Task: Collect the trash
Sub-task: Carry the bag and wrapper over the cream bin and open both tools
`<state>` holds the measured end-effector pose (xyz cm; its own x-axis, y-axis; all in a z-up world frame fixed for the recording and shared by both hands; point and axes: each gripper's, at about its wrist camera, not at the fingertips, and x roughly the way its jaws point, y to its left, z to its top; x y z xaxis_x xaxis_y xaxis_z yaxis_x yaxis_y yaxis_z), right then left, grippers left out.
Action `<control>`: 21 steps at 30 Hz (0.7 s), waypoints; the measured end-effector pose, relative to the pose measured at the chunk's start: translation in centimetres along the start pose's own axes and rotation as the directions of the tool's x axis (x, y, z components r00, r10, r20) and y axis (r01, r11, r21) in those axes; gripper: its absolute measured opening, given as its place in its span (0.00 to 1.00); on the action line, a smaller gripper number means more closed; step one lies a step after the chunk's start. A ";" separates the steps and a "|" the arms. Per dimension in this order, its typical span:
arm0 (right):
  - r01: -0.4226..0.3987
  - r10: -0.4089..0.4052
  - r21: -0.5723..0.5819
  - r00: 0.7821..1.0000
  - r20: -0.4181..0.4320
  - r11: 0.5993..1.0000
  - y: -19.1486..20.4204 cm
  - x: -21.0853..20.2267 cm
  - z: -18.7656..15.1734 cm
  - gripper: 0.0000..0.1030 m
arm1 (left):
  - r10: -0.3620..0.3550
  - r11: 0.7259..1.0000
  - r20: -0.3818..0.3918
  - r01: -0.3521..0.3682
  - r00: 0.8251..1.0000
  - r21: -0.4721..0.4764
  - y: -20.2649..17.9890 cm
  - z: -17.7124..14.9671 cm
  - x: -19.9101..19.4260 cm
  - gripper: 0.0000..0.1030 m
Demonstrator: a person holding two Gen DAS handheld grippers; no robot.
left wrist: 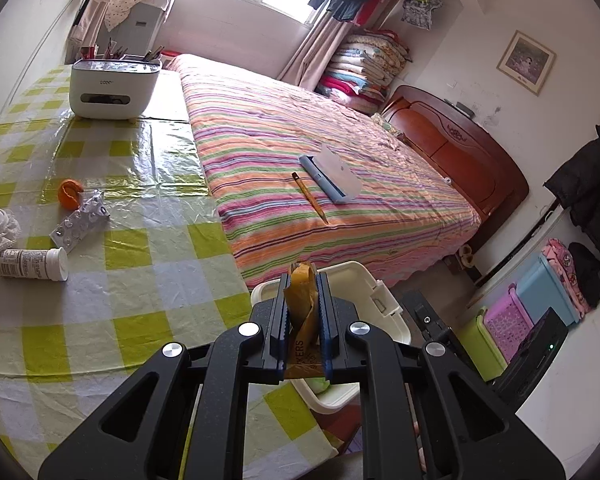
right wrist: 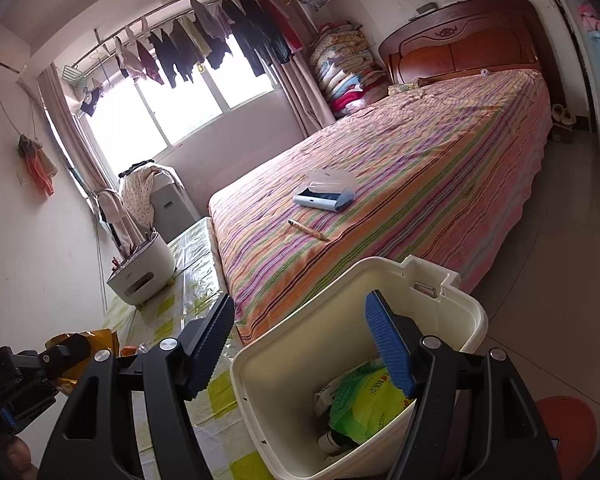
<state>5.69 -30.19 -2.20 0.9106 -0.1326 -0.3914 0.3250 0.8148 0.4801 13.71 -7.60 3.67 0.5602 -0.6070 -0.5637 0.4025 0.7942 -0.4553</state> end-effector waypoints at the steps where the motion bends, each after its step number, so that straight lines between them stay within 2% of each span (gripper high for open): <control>1: 0.014 -0.014 0.021 1.000 0.021 1.000 -0.4 -0.4 0.1 0.64 | -0.012 1.000 -0.004 0.012 1.000 0.004 -0.3 0.0 0.2 0.11; 7: 0.033 -0.047 0.130 0.993 0.104 0.991 -2.6 -2.0 0.8 0.64 | -0.071 0.997 -0.059 0.072 0.996 0.016 -2.2 0.0 2.8 0.12; 16: -0.001 -0.031 0.222 0.989 0.143 0.975 -4.5 -3.0 1.1 0.64 | -0.083 0.995 -0.121 0.088 0.989 0.042 -4.9 -0.6 6.6 0.13; 19: -0.011 -0.028 0.240 0.987 0.157 0.971 -5.0 -3.3 1.2 0.64 | -0.081 0.995 -0.140 0.089 0.987 0.053 -5.4 -1.0 7.7 0.18; 21: -0.013 -0.026 0.249 0.988 0.155 0.968 -5.3 -3.3 1.1 0.64 | -0.079 0.994 -0.146 0.090 0.986 0.065 -5.9 -1.1 8.2 0.28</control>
<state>1.22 -34.72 -2.56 0.9304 -0.2397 -0.2773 0.3660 0.6503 0.6657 15.13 -17.28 0.95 0.4149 -0.6658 -0.6201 0.4970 0.7367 -0.4585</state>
